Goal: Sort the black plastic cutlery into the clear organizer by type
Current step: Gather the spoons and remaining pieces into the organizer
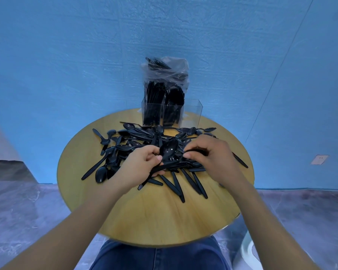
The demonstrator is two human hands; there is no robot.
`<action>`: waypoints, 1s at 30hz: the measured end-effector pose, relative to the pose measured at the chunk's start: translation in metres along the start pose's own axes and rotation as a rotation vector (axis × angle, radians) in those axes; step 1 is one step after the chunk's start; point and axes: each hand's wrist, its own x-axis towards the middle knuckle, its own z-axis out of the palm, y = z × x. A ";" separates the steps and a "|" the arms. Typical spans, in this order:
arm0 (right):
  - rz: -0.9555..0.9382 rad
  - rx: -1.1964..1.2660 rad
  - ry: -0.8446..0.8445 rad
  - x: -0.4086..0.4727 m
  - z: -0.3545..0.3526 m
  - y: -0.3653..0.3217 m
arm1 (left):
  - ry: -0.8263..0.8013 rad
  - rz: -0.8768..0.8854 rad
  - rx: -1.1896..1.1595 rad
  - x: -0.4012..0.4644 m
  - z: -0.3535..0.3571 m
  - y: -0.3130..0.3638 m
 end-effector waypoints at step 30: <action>0.498 -0.374 0.094 -0.047 0.007 0.086 | 0.039 0.081 -0.004 0.006 0.061 -0.016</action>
